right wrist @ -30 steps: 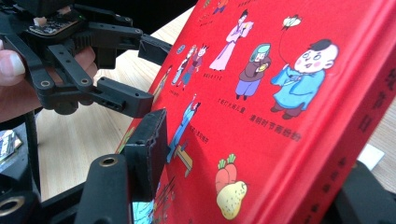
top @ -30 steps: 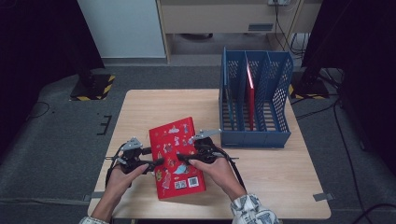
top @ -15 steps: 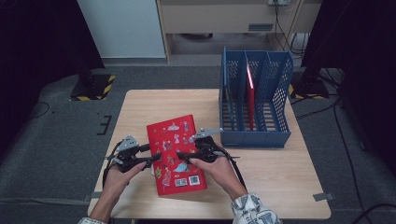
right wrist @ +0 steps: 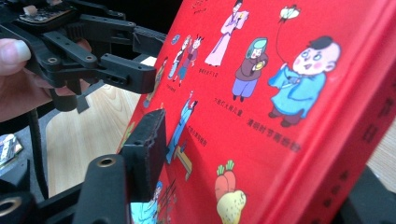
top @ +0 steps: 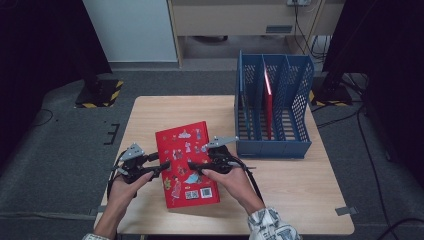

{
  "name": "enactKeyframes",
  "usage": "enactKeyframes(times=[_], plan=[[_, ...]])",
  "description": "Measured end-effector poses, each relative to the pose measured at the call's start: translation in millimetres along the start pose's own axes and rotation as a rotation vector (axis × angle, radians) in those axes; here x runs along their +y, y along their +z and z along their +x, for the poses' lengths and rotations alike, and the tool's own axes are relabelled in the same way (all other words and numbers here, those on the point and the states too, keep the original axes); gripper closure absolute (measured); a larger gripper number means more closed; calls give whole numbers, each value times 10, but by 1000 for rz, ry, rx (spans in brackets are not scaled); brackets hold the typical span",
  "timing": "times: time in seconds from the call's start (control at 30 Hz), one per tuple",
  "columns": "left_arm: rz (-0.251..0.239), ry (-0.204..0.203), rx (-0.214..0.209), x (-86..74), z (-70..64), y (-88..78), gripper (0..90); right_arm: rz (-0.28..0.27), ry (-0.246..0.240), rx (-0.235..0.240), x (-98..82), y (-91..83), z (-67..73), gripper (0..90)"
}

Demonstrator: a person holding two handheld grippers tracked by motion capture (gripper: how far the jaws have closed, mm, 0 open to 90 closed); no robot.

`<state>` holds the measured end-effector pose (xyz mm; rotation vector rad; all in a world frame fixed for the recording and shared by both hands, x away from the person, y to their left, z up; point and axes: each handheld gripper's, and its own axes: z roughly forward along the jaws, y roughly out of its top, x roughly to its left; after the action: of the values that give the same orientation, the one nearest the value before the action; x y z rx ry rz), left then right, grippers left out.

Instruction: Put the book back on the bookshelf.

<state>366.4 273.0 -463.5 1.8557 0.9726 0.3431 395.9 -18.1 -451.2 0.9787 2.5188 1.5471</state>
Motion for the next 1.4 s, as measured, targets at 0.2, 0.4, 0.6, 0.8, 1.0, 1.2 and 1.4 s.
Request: enactKeyframes(times=[0.2, 0.4, 0.6, 0.8, 1.0, 1.2, 1.4], plan=[[-1, 7, 2, 13, -11, -5, 389, -6, 5, 10, 20, -17, -10, 439], [-5, 18, 6, 35, -32, -9, 409, -23, -20, 43, 67, -71, 33, 574], [-16, 13, -9, 41, -36, -11, 402, -43, -27, 86, 129, -56, 105, 674], [-36, 0, -27, 34, -26, -1, 358, -50, -20, 95, 150, -51, 110, 702], [-43, -49, -38, 3, 19, 24, 215, -74, -2, 122, 164, -57, 111, 735], [-12, -48, -117, -40, 10, 103, 161, -94, 2, 129, 179, -76, 103, 749], [-13, -73, -188, -63, 19, 162, 131, -103, -2, 136, 182, -80, 104, 753]])
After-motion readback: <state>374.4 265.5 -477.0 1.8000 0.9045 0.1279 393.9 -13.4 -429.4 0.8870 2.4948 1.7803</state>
